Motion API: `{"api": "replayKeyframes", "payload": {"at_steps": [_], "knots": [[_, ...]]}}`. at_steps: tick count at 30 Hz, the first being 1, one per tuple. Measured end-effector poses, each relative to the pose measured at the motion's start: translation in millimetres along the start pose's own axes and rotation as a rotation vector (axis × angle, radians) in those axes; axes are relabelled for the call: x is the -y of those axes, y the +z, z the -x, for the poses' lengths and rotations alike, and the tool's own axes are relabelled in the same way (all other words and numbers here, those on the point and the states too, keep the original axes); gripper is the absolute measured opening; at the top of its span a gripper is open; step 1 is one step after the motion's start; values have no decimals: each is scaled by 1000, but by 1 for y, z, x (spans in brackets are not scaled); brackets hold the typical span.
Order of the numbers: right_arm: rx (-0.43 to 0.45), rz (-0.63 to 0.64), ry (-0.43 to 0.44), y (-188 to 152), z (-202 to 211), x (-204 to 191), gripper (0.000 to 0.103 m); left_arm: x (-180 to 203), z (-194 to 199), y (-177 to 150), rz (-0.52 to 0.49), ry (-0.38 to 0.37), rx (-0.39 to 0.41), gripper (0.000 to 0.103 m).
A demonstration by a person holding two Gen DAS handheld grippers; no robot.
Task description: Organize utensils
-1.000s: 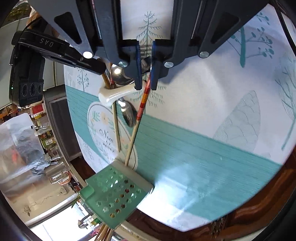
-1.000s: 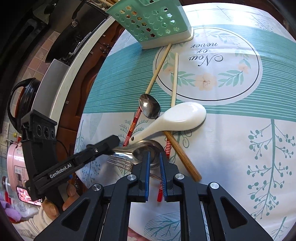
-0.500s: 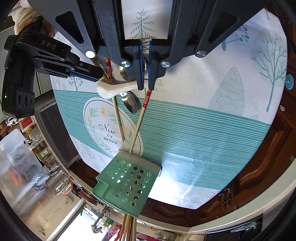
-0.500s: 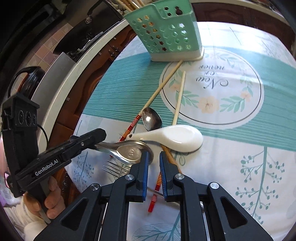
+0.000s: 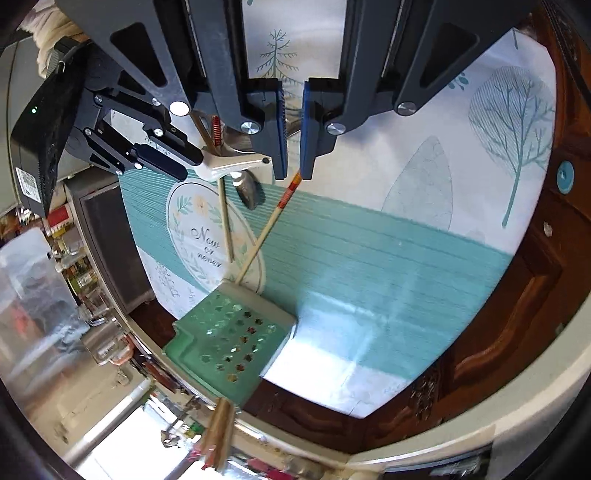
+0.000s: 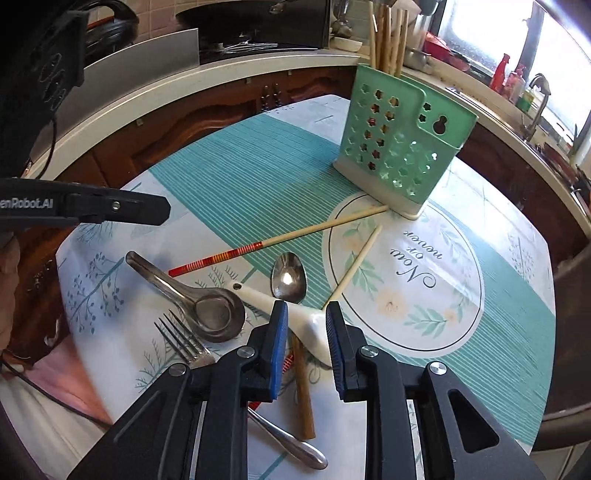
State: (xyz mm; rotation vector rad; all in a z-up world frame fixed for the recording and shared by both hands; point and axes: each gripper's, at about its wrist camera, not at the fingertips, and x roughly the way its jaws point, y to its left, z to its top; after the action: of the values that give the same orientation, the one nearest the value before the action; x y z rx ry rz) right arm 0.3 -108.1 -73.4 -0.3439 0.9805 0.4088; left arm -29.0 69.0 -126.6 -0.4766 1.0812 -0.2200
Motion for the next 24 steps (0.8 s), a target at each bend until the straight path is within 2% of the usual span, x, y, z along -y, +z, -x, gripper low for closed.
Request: {"api": "replayKeyframes", "payload": {"at_steps": [1, 2, 3, 4, 5, 8, 12, 15, 16, 17, 18, 24], "knots": [[-2, -8, 6, 0, 0, 0, 21, -6, -1, -1, 30, -11, -12, 20], [-3, -15, 11, 0, 0, -1, 21, -12, -2, -1, 62, -20, -18, 38], [-6, -23, 23, 0, 0, -1, 21, -19, -1, -2, 91, -24, -16, 48], [-8, -28, 32, 0, 0, -1, 21, -24, 1, -3, 115, -25, -7, 63], [-8, -31, 37, -2, -1, -4, 21, -29, 4, -4, 137, -27, 2, 66], [-13, -35, 61, -4, 0, -7, 21, -41, 6, -6, 168, -55, -18, 67], [-15, -53, 90, -6, 1, -6, 21, -44, -2, -12, 137, -107, -112, 66], [-17, -74, 103, -6, 0, -4, 21, -42, -13, -21, 113, -116, -158, 64], [-17, -83, 109, -7, 0, -4, 21, -42, -16, -24, 114, -121, -164, 59], [-17, -90, 114, -7, 0, -3, 21, -42, -20, -26, 117, -130, -166, 51], [-17, -94, 115, -7, 0, -2, 21, -43, -23, -27, 123, -136, -165, 47], [-27, -108, 115, -11, -2, -1, 21, -46, -27, -29, 172, -195, -77, 38]]}}
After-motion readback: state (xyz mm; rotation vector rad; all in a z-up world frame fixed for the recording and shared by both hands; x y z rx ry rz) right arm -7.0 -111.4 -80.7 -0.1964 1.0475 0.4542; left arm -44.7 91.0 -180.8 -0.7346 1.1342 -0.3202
